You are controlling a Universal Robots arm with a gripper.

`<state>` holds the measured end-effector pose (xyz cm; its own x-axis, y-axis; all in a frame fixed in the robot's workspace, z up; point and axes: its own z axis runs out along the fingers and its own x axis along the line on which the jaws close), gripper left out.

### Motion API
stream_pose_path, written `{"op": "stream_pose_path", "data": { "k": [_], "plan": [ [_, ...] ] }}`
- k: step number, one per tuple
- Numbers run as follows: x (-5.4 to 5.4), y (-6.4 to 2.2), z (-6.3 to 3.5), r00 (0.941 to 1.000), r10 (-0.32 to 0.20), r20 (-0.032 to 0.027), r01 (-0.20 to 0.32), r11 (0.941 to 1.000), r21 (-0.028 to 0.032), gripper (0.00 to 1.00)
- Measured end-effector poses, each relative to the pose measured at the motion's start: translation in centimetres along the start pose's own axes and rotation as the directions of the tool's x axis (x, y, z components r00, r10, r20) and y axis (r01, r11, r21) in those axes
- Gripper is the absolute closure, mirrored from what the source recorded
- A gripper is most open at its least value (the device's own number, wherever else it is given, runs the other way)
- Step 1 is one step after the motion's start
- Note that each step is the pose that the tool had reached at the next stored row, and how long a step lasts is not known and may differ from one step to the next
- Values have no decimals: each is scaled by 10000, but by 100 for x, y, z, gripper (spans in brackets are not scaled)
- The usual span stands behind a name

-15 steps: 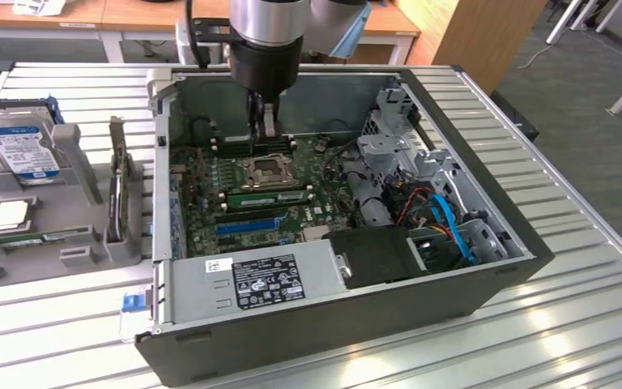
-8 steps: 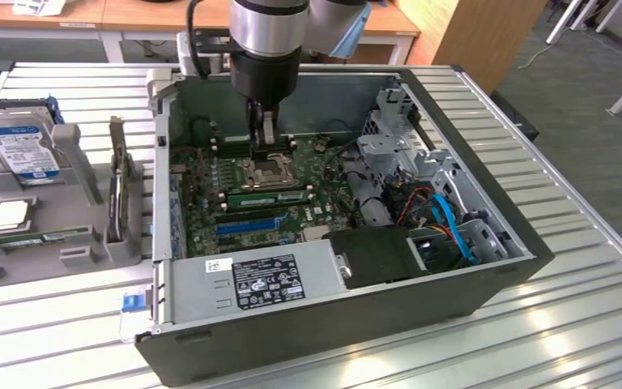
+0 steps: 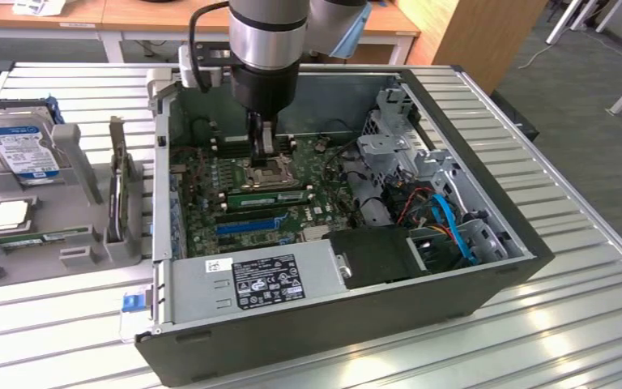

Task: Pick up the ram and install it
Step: 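Press down the ram until it locks into place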

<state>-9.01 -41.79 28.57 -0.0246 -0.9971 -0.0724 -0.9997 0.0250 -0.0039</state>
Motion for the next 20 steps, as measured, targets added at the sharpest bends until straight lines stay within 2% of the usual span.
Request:
{"op": "stream_pose_path", "data": {
  "k": [20],
  "plan": [
    [27, 1, 363, 10000, 0, 21, 0, 10000, -1, 90]
  ]
}}
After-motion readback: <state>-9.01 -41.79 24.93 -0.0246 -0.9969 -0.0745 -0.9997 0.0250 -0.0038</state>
